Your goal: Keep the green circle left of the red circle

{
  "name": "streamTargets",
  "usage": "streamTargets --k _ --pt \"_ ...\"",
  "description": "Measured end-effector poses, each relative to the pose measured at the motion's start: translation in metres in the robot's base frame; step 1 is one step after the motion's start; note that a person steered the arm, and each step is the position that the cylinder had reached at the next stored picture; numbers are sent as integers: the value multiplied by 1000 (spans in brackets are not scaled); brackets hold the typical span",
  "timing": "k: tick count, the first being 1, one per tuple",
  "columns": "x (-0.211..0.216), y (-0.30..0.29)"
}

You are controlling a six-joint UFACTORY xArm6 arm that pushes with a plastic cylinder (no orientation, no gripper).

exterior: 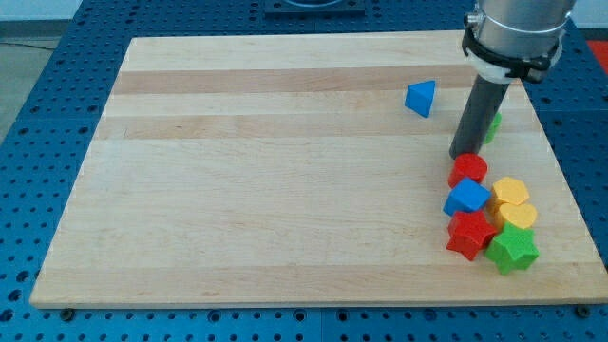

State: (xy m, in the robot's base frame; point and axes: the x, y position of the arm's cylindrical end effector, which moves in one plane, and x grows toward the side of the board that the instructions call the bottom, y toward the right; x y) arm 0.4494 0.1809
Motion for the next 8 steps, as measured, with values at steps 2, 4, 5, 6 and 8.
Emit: streamTargets --k 2,4,5,6,8 --pt "4 59" --pt "-51 96" --pt "-77 80" --pt "-70 62" --pt "-71 18"
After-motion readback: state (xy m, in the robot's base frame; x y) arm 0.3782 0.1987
